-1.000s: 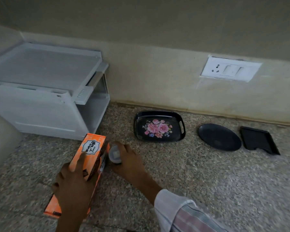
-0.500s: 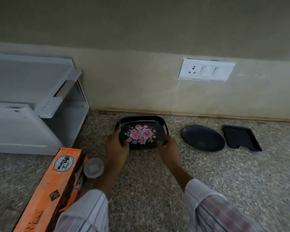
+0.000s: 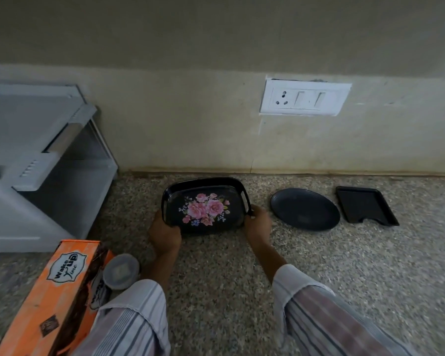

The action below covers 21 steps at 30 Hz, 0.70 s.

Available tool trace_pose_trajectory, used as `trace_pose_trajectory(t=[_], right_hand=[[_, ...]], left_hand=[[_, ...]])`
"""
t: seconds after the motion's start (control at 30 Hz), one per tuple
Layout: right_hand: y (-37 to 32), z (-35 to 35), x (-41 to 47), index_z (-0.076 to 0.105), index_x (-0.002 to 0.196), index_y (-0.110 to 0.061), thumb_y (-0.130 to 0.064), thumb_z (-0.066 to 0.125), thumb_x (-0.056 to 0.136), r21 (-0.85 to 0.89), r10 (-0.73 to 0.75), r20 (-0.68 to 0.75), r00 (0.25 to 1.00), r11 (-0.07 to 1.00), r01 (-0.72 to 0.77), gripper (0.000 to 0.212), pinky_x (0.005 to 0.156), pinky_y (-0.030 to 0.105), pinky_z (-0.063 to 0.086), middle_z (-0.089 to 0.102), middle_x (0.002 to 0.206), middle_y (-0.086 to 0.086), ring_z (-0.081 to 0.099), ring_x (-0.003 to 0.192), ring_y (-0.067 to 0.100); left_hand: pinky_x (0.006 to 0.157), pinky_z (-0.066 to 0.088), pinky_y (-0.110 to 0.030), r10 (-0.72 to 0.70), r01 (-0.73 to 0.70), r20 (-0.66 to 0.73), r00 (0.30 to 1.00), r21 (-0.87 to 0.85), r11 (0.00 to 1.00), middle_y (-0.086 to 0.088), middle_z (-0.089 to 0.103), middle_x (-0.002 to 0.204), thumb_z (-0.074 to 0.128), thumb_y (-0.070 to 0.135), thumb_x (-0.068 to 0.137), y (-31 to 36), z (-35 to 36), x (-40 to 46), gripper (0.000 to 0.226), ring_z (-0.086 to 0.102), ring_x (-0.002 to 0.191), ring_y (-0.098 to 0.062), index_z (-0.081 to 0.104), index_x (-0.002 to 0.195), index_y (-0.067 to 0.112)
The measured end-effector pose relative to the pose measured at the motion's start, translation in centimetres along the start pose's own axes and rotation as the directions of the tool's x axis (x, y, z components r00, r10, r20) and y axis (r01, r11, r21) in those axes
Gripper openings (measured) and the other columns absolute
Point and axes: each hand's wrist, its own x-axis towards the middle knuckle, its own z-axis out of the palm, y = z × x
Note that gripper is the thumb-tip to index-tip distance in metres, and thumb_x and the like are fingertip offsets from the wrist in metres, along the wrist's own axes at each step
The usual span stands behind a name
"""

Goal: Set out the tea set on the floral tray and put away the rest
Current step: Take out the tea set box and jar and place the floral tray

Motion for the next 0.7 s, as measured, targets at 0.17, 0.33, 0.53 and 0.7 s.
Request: trace_pose_trajectory(t=[0.17,0.33,0.53,0.7], right_hand=[[1.4,-2.8,-3.7,0.073,0.110,-0.015,0.004,0.051,0.087,0.075,0.010,-0.051,0.999,0.997,-0.007,0.037,0.062,0.022,0.045,0.070,0.091,-0.005,0.068,0.085,0.017],[3.6,-8.3,-10.4,0.072,0.106,-0.030,0.002,0.054,0.089,0.091,0.012,-0.118,0.993,0.996,-0.002,0.040,0.061,0.012,0.045,0.070,0.088,-0.016,0.067,0.083,0.004],[9.3,-13.8,-18.0,0.073,0.116,-0.019,0.004,0.057,0.090,0.081,0.066,-0.161,0.985,0.995,-0.054,0.038,0.070,0.018,0.049,0.071,0.093,-0.009,0.067,0.089,0.011],[11.8,-15.1,-20.0,0.069,0.125,-0.011,0.005,0.058,0.091,0.091,0.125,-0.157,0.980,0.990,-0.112,0.040,0.082,0.030,0.051,0.069,0.100,-0.002,0.067,0.096,0.019]], left_hand=[[0.088,0.048,-0.033,0.013,-0.013,0.009,1.000,-0.050,0.999,-0.013,0.071,0.115,0.058,-0.004,0.085,0.3,-1.3,-4.2,0.040,0.065,0.108,-0.031,0.068,0.120,0.011],[0.085,0.045,-0.026,0.090,-0.084,0.041,0.995,-0.129,0.988,-0.008,0.070,0.119,0.056,-0.003,0.088,0.5,-3.3,-11.8,0.047,0.064,0.106,-0.019,0.063,0.131,0.014],[0.093,0.055,-0.032,0.082,-0.061,0.134,0.988,-0.156,0.986,0.000,0.069,0.124,0.052,-0.004,0.088,-0.9,-4.3,-21.2,0.057,0.066,0.109,-0.014,0.057,0.139,0.022],[0.094,0.056,-0.037,0.009,0.011,0.132,0.991,-0.152,0.988,-0.004,0.069,0.126,0.051,-0.006,0.087,-1.9,-4.3,-25.0,0.059,0.067,0.110,-0.020,0.055,0.141,0.018]])
